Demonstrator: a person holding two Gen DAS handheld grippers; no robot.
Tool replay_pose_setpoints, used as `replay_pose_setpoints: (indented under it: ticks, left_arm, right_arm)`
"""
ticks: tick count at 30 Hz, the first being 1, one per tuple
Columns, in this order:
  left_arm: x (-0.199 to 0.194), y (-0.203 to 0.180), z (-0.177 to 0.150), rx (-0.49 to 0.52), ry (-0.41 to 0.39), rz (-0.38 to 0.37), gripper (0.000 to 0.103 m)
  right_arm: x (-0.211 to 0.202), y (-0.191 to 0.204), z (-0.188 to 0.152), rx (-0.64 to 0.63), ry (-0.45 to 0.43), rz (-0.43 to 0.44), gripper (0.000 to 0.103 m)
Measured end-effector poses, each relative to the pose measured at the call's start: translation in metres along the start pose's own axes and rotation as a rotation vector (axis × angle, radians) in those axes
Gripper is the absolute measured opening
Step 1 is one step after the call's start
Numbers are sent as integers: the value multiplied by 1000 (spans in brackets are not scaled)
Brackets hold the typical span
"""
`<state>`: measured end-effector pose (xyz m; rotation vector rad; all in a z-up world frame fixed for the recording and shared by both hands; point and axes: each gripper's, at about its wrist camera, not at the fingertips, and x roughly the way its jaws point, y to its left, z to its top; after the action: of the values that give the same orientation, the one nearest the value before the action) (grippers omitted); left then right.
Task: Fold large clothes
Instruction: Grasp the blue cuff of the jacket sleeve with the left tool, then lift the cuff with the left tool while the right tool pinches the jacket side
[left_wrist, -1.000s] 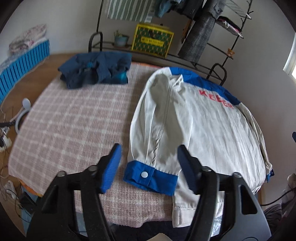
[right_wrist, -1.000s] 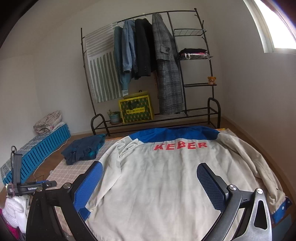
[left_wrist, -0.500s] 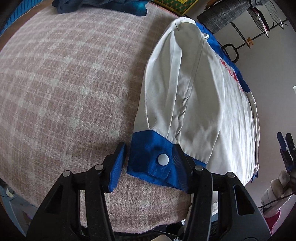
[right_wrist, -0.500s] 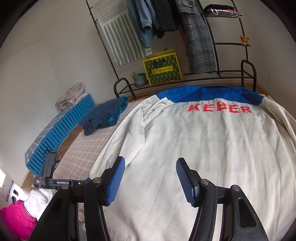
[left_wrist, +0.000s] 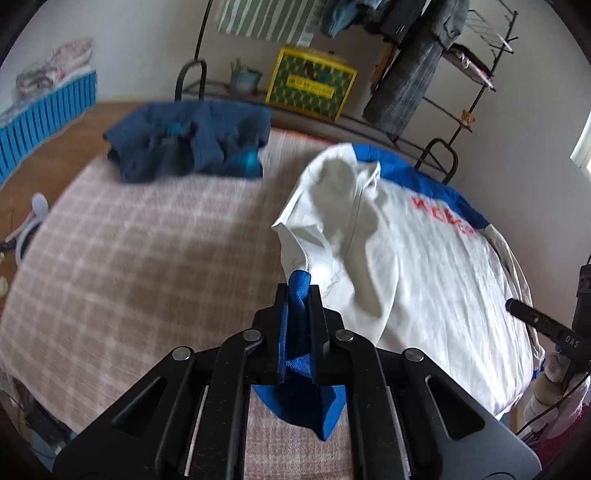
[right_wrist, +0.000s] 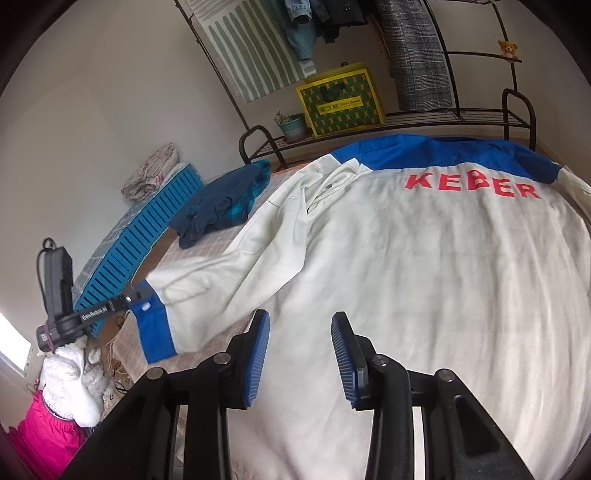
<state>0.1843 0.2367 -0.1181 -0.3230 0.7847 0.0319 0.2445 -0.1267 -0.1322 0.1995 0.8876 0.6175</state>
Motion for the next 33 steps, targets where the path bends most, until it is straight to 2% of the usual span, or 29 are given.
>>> replay_pose_setpoints:
  ticks: [3, 6, 9, 12, 15, 17, 19, 25, 30, 33]
  left_arm:
    - [-31, -20, 16, 89, -109, 11, 6]
    - [-47, -42, 15, 162, -157, -24, 6]
    - [-50, -64, 9, 239, -156, -63, 5]
    - [-44, -84, -1, 317, -141, -70, 5]
    - [-38, -98, -9, 351, -126, -75, 5]
    - [-35, -102, -14, 363, -115, -77, 5]
    - [-32, -104, -18, 372, -107, -82, 5]
    - [-28, -103, -23, 372, -98, -98, 5]
    - [-27, -100, -24, 375, -100, -102, 5]
    - [-25, -97, -24, 370, -91, -104, 5]
  right_arm:
    - [3, 2, 8, 8, -2, 29, 36]
    - [3, -2, 23, 36, -20, 53, 38]
    - [7, -11, 47, 89, -29, 96, 39]
    - [23, -9, 80, 104, 7, 141, 39]
    - [49, 6, 117, 41, 50, 137, 48]
    - [72, 14, 140, 46, 78, 145, 56]
    - [97, 24, 160, 55, 111, 175, 56]
    - [175, 50, 196, 36, 193, 76, 56]
    - [224, 63, 204, 4, 259, 6, 56]
    - [249, 65, 204, 1, 300, -40, 50]
